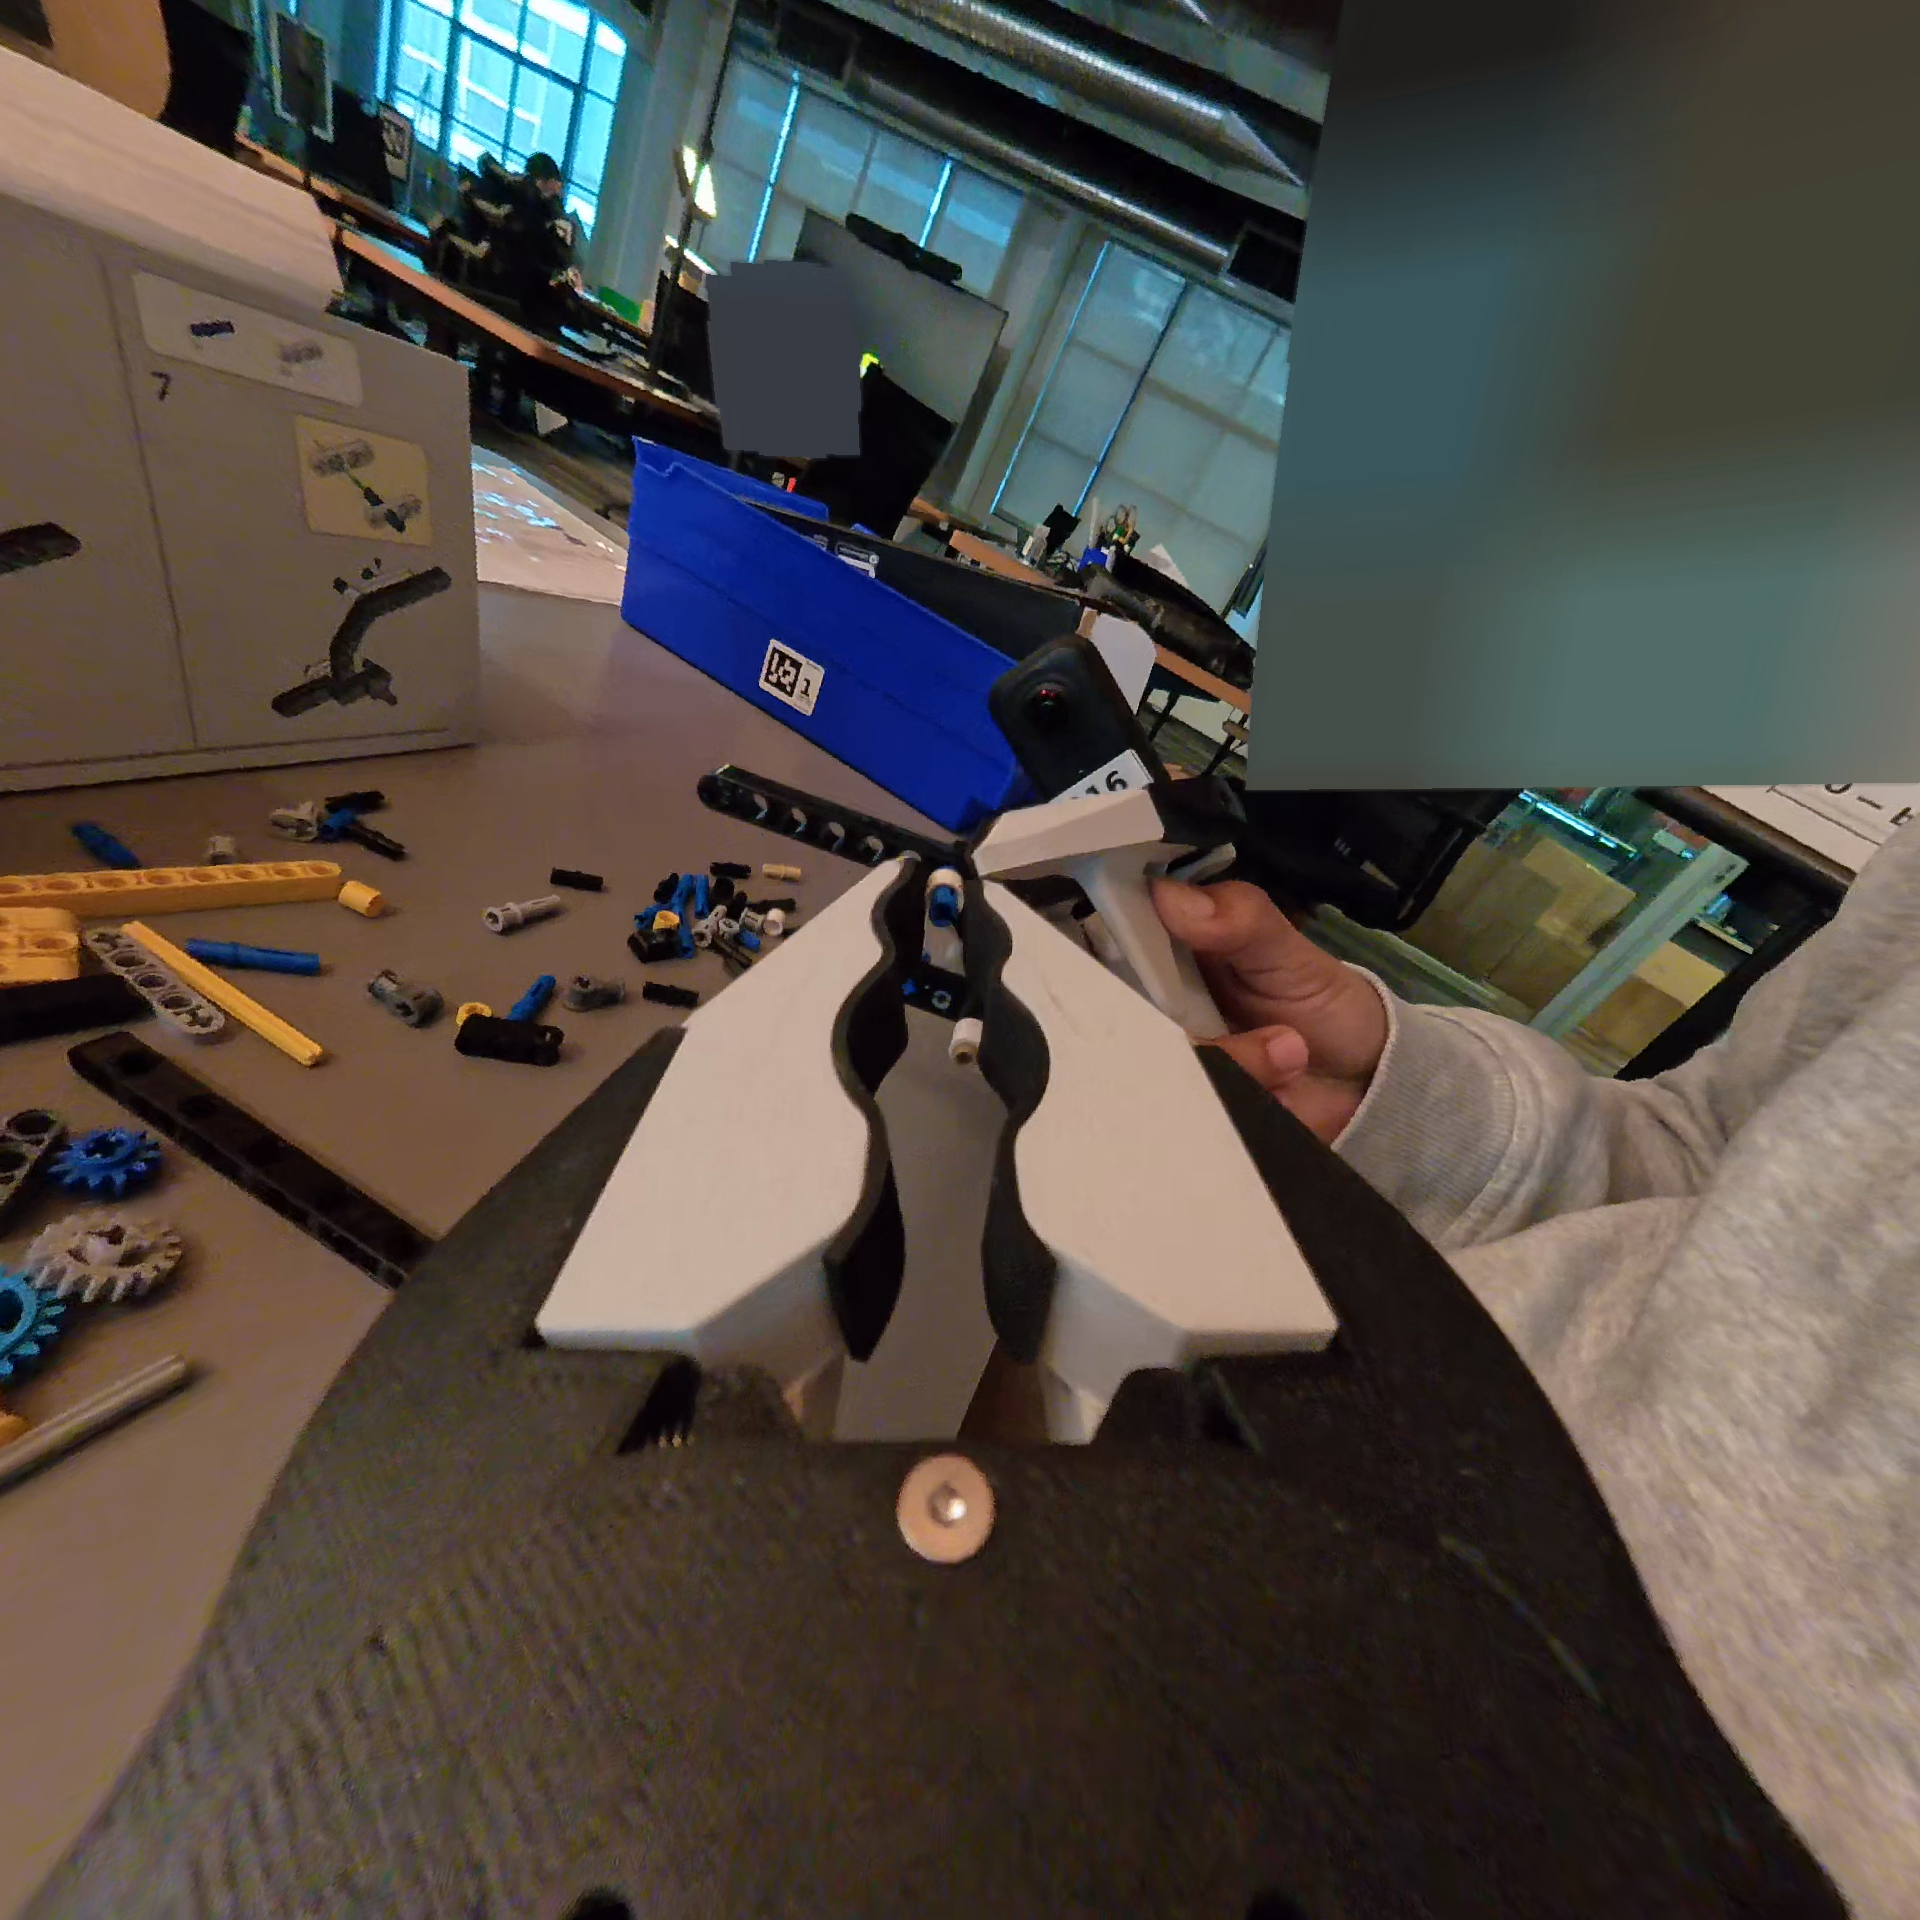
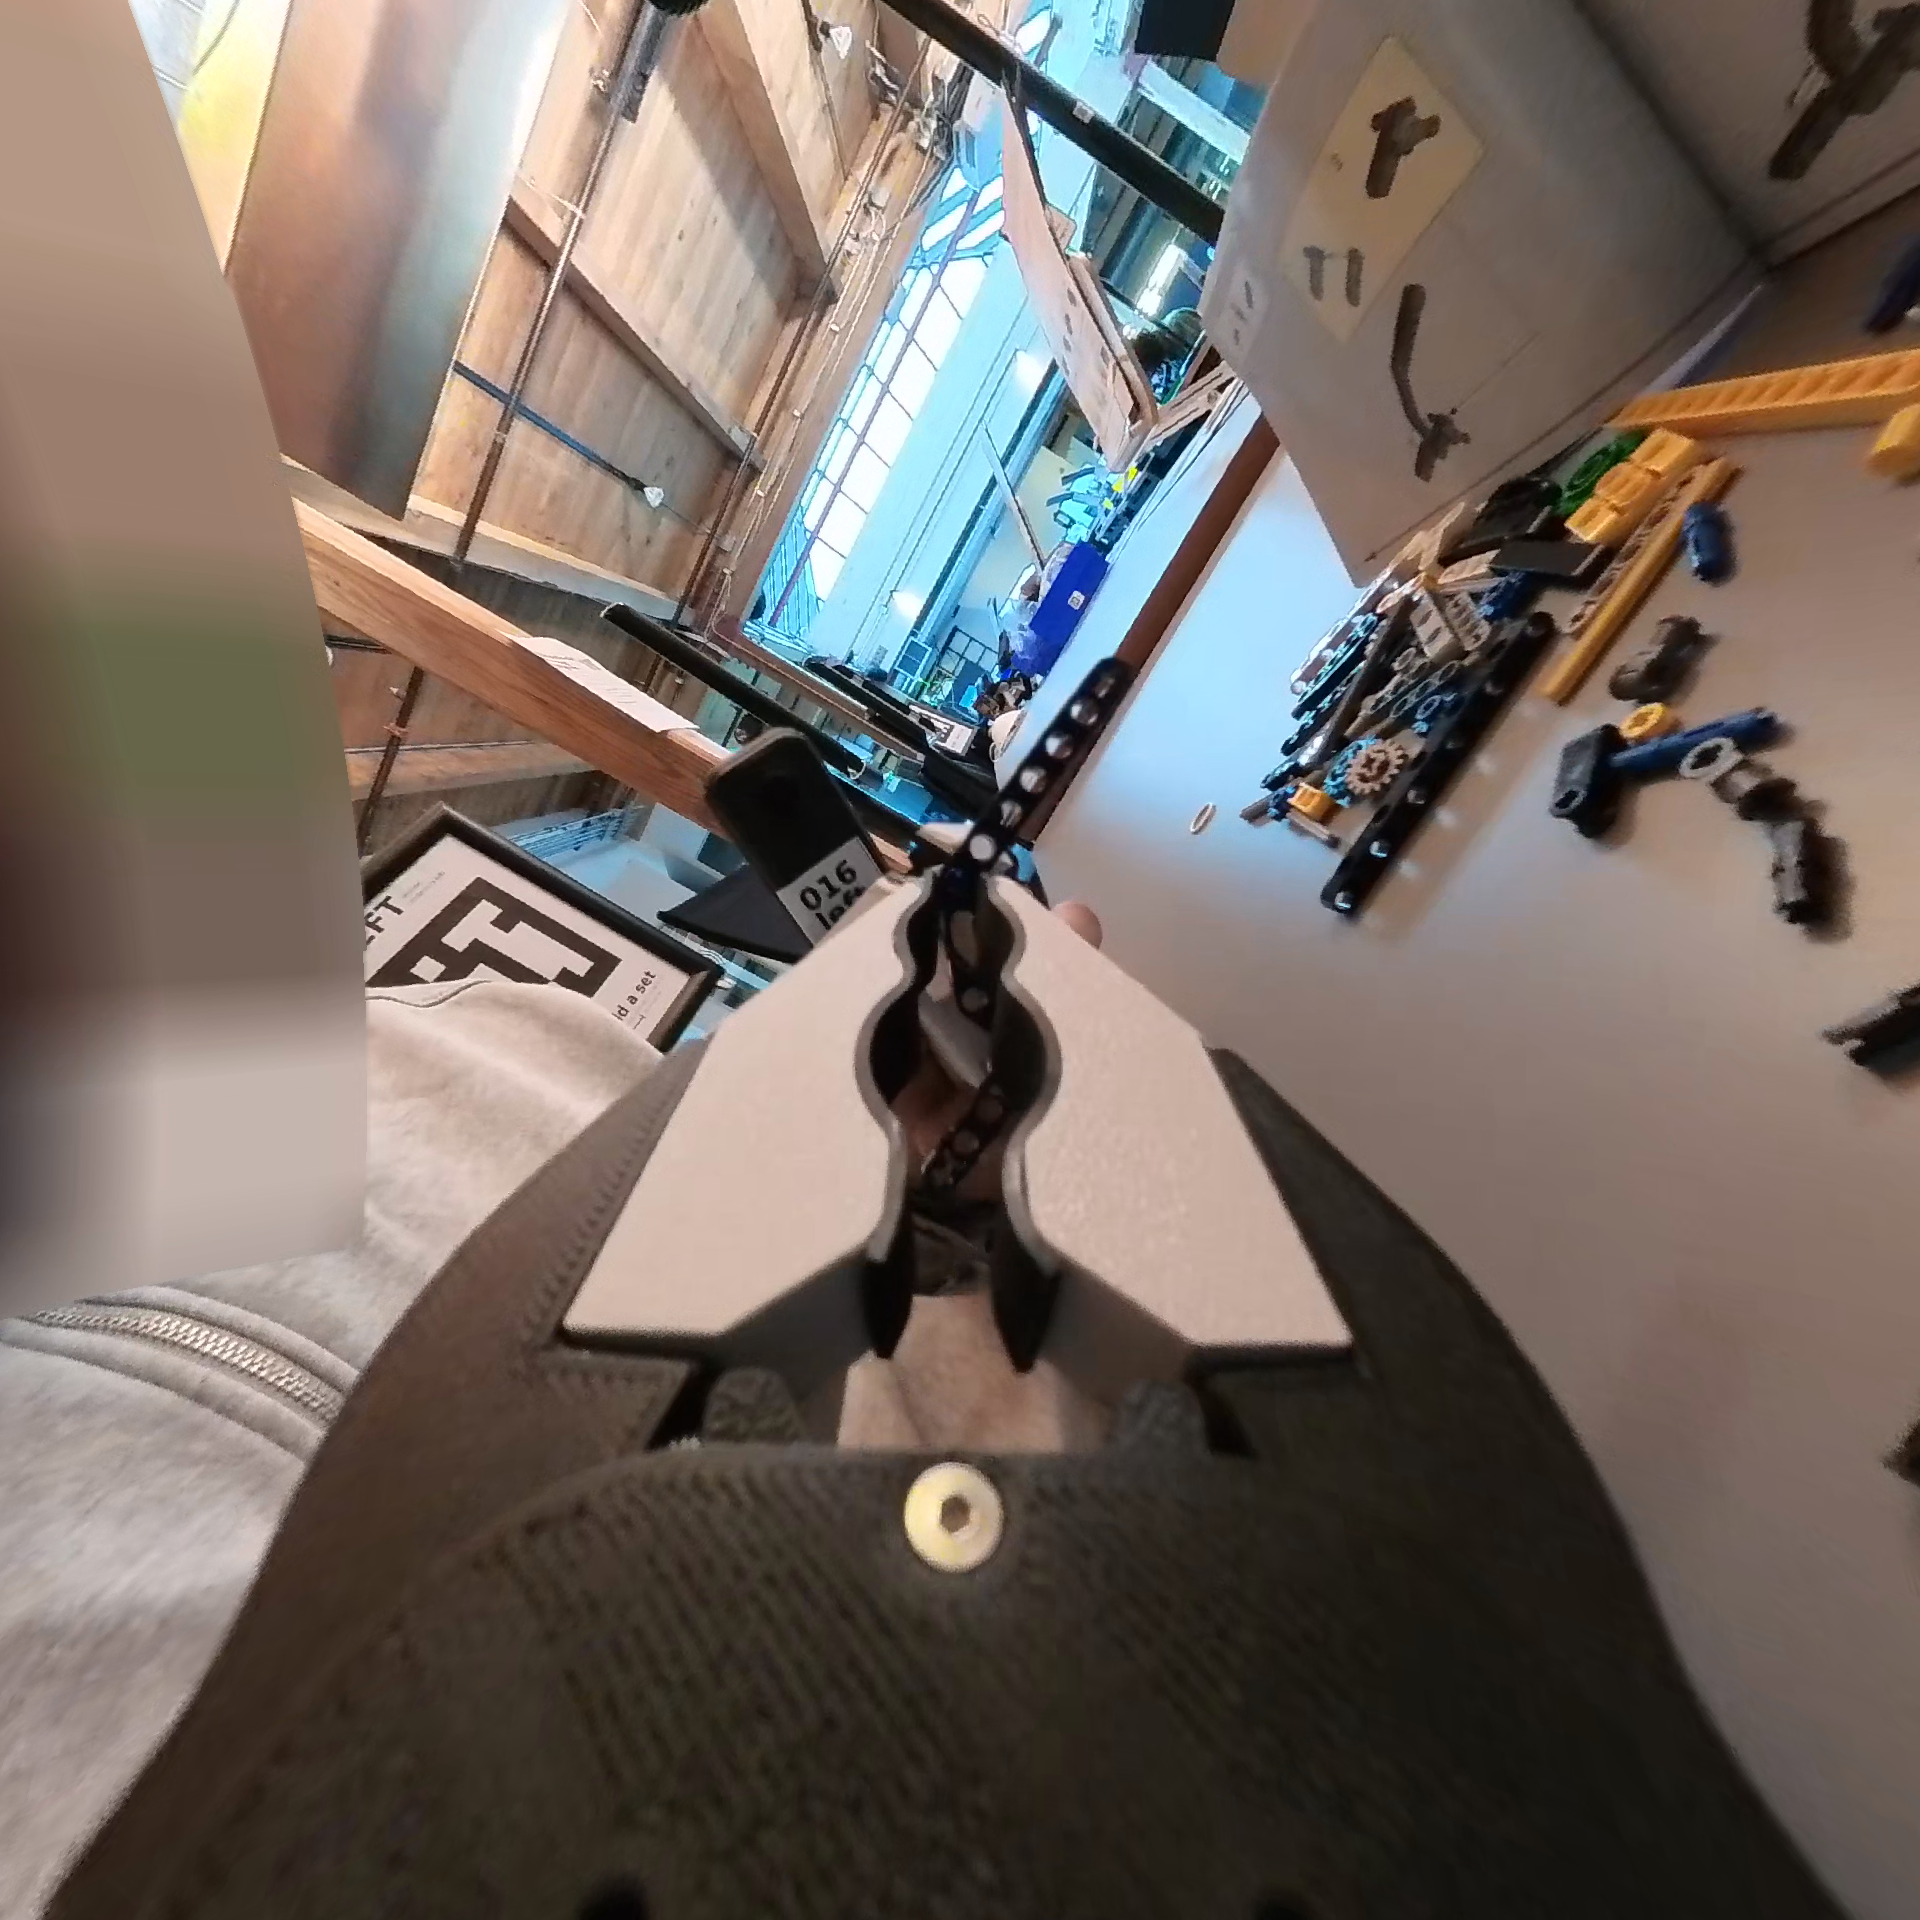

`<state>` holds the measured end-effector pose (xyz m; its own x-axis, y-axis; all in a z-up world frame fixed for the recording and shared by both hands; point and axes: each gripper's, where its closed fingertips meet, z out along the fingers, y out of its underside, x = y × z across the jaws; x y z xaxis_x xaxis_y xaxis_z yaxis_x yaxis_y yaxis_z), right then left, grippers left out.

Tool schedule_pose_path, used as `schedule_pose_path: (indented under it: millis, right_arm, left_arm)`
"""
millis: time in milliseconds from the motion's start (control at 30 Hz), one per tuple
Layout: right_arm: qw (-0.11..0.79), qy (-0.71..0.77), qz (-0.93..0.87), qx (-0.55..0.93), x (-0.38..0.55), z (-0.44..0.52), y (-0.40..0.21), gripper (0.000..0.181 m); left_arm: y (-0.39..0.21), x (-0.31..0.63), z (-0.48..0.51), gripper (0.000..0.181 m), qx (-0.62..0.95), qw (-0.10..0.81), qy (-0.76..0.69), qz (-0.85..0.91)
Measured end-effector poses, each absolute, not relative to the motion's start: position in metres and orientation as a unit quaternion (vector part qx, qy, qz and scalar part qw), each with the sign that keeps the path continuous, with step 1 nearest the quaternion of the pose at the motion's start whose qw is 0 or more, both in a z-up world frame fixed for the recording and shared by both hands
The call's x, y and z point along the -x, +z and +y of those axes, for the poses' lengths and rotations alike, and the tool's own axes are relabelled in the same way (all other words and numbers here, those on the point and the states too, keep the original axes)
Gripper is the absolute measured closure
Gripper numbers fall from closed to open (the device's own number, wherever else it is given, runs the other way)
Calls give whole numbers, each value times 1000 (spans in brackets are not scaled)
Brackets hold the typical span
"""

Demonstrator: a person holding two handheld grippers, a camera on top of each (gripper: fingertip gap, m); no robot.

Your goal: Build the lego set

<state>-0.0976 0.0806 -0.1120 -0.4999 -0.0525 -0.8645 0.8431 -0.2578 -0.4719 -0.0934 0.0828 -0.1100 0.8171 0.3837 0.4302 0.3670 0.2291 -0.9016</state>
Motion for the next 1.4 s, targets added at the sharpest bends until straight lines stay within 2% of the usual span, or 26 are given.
schedule_pose_path:
  millis: [33,200,400,567,733,933,1133,1167,1400]
  right_arm:
    - [325,-697,513,-381,97,81,-111,176]
    - [373,-704,465,-387,99,82,-108,176]
    - [339,-701,496,-384,99,82,-110,177]
    - [373,-706,466,-381,99,83,-106,177]
    - [328,-697,512,-380,99,82,-109,177]
    - [320,-696,522,-376,97,81,-109,177]
    - [392,-649,542,-362,76,64,-122,177]
    - [389,-642,554,-360,68,53,-125,177]
    - [311,-653,565,-397,94,68,-130,178]
  left_arm:
    - [-109,93,83,175,620,725,12,-299]
    - [-107,93,84,175,619,728,10,-294]
    - [-109,94,84,174,620,726,-1,-298]
    - [-105,93,84,175,614,732,-5,-296]
    - [-109,94,83,174,609,730,-32,-307]
    - [-108,92,84,174,610,732,-28,-302]
    - [-110,85,92,175,651,712,-5,-264]
    - [-110,84,96,181,652,711,-8,-262]
    - [-95,96,77,181,610,739,0,-285]
